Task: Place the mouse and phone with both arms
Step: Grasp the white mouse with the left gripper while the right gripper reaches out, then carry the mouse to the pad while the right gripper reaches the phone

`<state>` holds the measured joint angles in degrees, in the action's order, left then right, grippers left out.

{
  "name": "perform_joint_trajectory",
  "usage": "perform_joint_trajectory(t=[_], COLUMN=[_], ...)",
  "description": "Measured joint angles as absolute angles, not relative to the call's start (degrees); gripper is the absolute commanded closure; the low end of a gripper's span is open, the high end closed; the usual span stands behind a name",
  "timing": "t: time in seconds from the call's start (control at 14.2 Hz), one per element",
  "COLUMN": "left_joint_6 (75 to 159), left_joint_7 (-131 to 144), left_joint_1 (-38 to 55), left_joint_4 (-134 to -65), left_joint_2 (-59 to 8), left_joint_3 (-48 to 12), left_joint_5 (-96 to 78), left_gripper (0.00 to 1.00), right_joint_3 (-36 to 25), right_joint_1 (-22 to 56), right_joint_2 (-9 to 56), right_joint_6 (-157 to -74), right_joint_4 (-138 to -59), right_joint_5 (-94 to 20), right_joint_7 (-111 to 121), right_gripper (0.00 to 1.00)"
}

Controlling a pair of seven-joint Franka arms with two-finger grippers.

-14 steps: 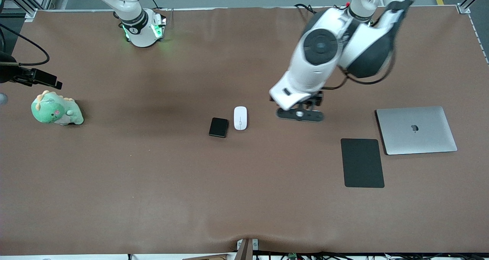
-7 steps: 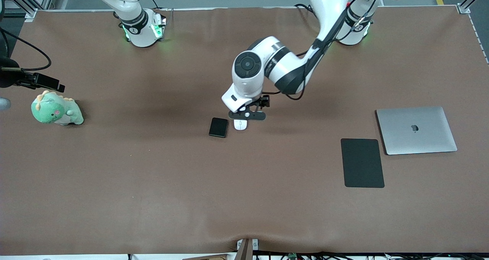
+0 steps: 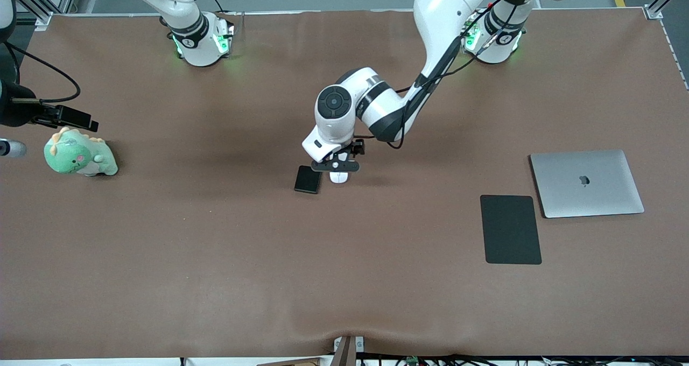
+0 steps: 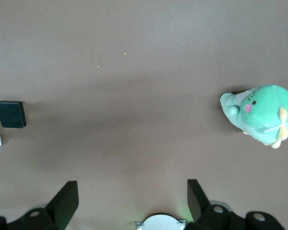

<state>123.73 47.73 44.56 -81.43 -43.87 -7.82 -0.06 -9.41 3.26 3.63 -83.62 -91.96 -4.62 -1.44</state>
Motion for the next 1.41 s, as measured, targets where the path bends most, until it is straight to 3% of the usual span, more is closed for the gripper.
perform_joint_trajectory(t=[0.78, 0.92, 0.99, 1.06, 1.13, 1.41], left_joint_6=[128.7, 129.3, 129.5, 129.5, 129.6, 129.8], left_joint_7=[50.8, 50.8, 50.9, 50.9, 50.9, 50.9], left_joint_1=[46.3, 46.3, 46.3, 46.3, 46.3, 45.9], left_joint_4=[-81.4, -81.4, -81.4, -81.4, -81.4, -80.5], left_joint_2=[-50.3, -50.4, -50.5, -50.5, -50.5, -50.3], left_joint_3=[-7.1, -7.0, -6.9, -6.9, -6.8, -6.5], left_joint_5=[3.6, 3.6, 3.6, 3.6, 3.6, 3.7], left_gripper=[0.0, 0.51, 0.71, 0.81, 0.87, 0.87], right_joint_3=[-10.1, -10.0, -9.9, -9.6, -8.7, -2.2], right_joint_1=[3.6, 4.3, 4.8, 5.3, 5.5, 6.1], right_joint_2=[12.5, 13.7, 14.0, 14.1, 14.1, 14.1], right_joint_6=[-87.6, -87.6, -87.5, -87.3, -87.3, -90.4], right_joint_4=[-91.9, -91.9, -91.9, -92.0, -92.4, -95.9], right_joint_5=[-12.4, -12.5, -12.5, -12.6, -12.8, -13.0], right_joint_7=[-1.0, -1.0, -1.0, -1.1, -2.0, -12.8], right_gripper=[0.0, 0.0, 0.0, 0.0, 0.0, 0.0])
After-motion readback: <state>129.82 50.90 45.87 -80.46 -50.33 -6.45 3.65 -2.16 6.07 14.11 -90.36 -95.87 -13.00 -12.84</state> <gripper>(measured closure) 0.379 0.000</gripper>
